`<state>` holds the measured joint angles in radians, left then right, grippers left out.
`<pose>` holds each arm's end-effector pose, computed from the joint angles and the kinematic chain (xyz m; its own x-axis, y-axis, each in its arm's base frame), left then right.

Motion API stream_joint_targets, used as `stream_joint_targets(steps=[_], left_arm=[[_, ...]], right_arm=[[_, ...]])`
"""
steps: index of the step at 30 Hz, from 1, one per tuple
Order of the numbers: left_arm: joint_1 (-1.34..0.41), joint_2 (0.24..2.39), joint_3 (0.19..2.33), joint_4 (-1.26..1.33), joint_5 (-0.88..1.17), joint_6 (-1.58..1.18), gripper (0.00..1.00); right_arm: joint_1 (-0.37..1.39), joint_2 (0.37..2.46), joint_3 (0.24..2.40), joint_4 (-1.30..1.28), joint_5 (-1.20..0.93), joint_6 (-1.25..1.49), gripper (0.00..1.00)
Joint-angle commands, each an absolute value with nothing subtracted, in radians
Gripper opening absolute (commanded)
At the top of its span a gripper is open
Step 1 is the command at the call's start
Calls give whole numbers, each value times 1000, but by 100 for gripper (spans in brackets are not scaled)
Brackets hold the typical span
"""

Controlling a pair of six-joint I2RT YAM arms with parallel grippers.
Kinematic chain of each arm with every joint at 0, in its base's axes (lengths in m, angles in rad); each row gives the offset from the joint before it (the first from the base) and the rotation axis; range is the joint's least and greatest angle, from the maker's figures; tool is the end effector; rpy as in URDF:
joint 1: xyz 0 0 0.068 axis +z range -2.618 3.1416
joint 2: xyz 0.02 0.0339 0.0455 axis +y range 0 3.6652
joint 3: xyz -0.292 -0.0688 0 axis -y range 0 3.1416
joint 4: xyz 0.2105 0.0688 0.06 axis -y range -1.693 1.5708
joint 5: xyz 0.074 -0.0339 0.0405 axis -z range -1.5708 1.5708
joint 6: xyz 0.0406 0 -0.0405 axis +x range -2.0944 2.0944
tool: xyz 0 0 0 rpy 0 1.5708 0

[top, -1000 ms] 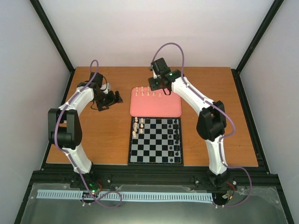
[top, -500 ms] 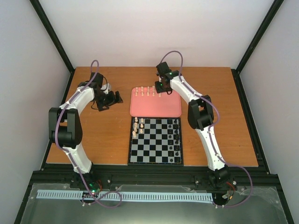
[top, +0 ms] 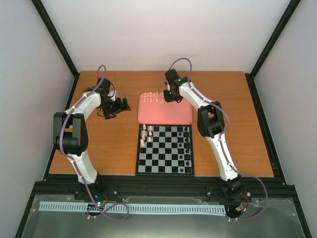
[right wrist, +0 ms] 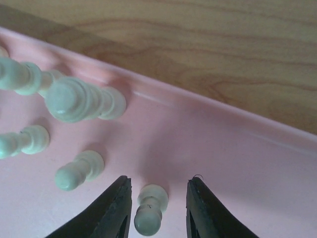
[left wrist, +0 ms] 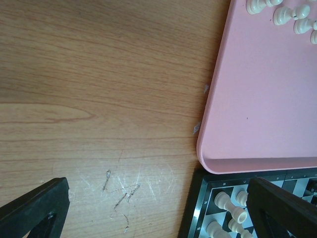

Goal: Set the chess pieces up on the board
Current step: Pick up the chess piece from the storage box.

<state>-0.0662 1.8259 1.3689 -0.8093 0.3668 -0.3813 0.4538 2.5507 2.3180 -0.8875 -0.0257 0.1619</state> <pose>0.3409 -0.0372 0.2503 -0.9464 -0.2854 -0.1510 -0.1973 0.8814 -0.4291 0.4768 0.2337 0.1829 -0.8708 -0.2454 -0.4261 -0.3120 0.9455 0.0930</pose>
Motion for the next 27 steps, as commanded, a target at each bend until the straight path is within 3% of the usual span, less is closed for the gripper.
stream_joint_targets(steps=[1, 9, 16, 23, 27], left_arm=[[-60, 1829, 1407, -812, 367, -359, 100], [-60, 1825, 1401, -809, 368, -360, 100], [-60, 1815, 1394, -809, 365, -362, 100], [-59, 1802, 1395, -815, 354, -363, 100], [-59, 1793, 1393, -818, 344, -363, 100]], right_arm=[[452, 2564, 2338, -910, -40, 154, 32], [453, 2563, 2335, -920, -30, 153, 23], [452, 2547, 2333, -942, -36, 157, 4], [490, 2384, 2229, -918, -31, 152, 3], [576, 2197, 2052, -885, -32, 159, 3]])
